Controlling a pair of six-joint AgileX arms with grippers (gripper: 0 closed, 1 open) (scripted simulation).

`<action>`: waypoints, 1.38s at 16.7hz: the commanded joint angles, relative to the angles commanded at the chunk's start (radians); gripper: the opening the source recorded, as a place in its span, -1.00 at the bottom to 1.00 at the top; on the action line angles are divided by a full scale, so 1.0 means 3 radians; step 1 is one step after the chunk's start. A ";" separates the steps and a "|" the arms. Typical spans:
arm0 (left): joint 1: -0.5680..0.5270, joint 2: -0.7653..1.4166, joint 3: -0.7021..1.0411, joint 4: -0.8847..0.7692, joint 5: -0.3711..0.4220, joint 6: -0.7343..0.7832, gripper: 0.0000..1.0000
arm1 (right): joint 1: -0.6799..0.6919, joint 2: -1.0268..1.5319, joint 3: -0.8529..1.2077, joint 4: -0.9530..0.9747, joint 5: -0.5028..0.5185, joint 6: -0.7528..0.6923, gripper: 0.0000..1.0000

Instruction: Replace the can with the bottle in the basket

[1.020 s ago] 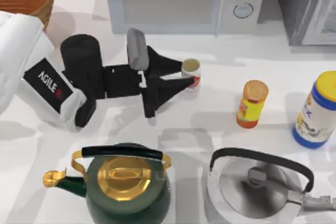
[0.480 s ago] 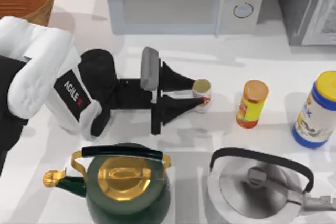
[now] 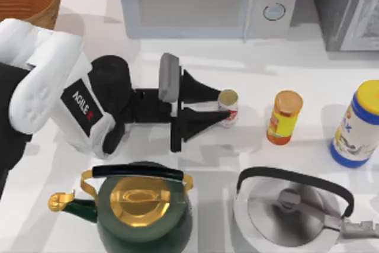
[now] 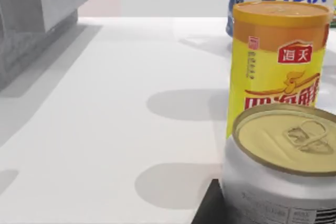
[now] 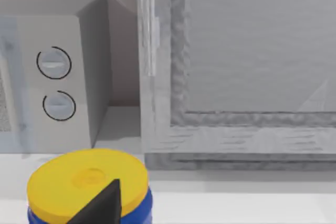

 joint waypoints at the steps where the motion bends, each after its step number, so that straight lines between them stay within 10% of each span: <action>1: 0.0000 0.0000 0.0000 0.0000 0.0000 0.0000 0.06 | 0.0000 0.0000 0.0000 0.0000 0.0000 0.0000 1.00; 7: 0.0000 0.0000 0.0000 0.0000 0.0000 0.0000 0.96 | 0.0000 0.0000 0.0000 0.0000 0.0000 0.0000 1.00; 18: 0.0028 -0.0033 -0.0021 -0.0028 -0.0028 0.0000 1.00 | 0.0000 0.0000 0.0000 0.0000 0.0000 0.0000 1.00; 23: 0.0285 -0.0726 -0.0412 -0.0546 -0.0512 0.0002 1.00 | 0.0000 0.0000 0.0000 0.0000 0.0000 0.0000 1.00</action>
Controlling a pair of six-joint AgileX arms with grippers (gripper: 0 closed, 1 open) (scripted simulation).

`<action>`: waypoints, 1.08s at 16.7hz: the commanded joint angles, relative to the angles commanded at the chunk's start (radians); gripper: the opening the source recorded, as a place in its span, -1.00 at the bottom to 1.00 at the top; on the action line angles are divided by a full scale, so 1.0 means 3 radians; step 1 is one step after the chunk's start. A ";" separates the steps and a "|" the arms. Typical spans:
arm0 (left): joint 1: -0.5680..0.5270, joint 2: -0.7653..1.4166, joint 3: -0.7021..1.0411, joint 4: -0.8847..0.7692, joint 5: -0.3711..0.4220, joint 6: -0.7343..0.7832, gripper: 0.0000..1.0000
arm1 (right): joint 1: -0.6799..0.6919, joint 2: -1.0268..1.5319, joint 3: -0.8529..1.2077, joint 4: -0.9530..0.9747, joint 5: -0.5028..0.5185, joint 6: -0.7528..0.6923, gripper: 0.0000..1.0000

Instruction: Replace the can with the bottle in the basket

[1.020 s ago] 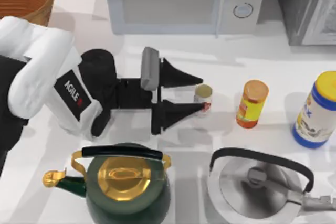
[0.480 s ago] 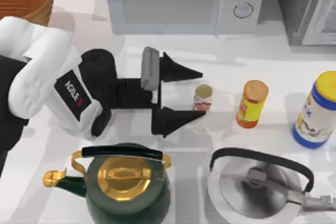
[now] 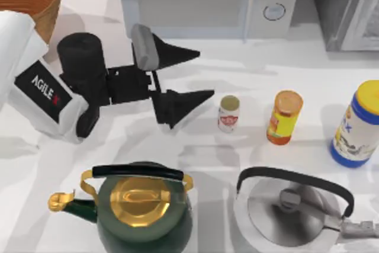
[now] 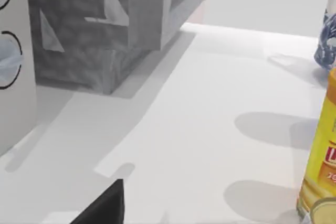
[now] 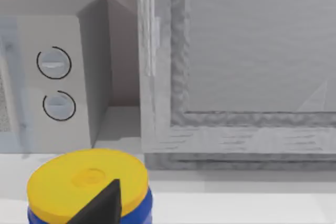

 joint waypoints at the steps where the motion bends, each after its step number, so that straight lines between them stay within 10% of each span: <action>1: 0.0069 -0.0243 -0.0126 -0.0163 -0.0145 0.0001 1.00 | 0.0000 0.0000 0.0000 0.0000 0.0000 0.0000 1.00; 18: 0.0965 -0.6806 -0.2976 -0.3436 -0.3098 -0.0058 1.00 | 0.0000 0.0000 0.0000 0.0000 0.0000 0.0000 1.00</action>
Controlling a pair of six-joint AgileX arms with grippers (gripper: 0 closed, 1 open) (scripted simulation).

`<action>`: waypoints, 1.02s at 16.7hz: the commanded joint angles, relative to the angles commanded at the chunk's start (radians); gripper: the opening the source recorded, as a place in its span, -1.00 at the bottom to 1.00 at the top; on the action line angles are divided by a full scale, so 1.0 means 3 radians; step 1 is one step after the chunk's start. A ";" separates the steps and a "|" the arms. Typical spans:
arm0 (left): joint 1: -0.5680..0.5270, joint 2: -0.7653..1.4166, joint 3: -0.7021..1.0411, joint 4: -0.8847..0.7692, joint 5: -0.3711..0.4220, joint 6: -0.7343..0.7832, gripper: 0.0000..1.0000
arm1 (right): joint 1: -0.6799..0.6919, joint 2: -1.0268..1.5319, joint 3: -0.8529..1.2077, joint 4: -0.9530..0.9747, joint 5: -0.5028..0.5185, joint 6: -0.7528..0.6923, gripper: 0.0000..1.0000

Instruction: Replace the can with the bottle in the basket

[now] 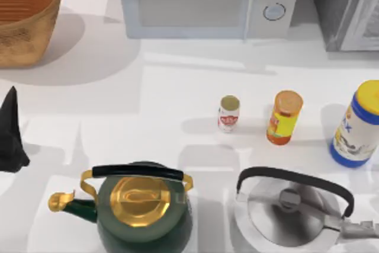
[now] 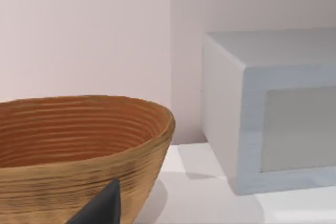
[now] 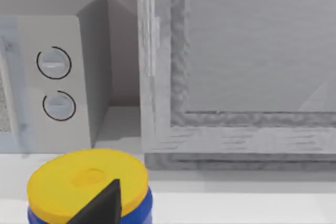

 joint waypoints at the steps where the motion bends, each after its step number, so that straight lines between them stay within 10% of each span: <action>1: 0.0015 -0.0239 -0.0124 -0.0124 -0.0119 -0.0007 1.00 | 0.0000 0.0000 0.0000 0.0000 0.0000 0.0000 1.00; 7: 0.0045 -0.0943 -0.0515 -0.0510 -0.0494 -0.0030 1.00 | 0.0000 0.0000 0.0000 0.0000 0.0000 0.0000 1.00; 17: 0.0283 -0.0393 -0.0456 -0.0055 -0.0305 0.0050 1.00 | 0.0000 0.0000 0.0000 0.0000 0.0000 0.0000 1.00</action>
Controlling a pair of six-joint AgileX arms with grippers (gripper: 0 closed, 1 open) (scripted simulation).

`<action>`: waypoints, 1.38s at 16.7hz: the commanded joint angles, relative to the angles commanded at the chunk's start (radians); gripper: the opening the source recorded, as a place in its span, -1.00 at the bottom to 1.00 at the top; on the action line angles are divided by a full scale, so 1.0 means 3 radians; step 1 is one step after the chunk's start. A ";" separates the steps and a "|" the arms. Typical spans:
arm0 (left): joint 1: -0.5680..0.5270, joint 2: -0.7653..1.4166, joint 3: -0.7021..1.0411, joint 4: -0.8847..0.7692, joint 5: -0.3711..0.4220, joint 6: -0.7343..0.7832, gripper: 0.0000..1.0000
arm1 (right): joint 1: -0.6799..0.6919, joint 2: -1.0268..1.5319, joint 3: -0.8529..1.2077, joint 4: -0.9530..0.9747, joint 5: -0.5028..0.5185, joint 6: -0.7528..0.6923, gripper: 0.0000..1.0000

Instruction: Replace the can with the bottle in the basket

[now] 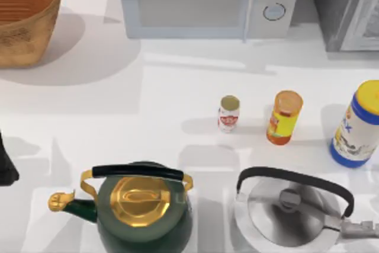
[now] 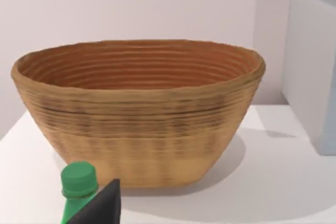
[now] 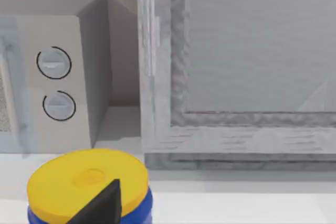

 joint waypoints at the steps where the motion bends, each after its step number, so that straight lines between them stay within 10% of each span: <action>1: 0.0078 0.0211 0.0018 0.0159 0.0074 0.0028 1.00 | 0.0000 0.0000 0.0000 0.0000 0.0000 0.0000 1.00; 15: 0.1359 0.4264 0.0340 0.2910 0.1431 0.0518 1.00 | 0.0000 0.0000 0.0000 0.0000 0.0000 0.0000 1.00; 23: 0.1580 0.4910 0.0386 0.3359 0.1638 0.0597 1.00 | 0.0000 0.0000 0.0000 0.0000 0.0000 0.0000 1.00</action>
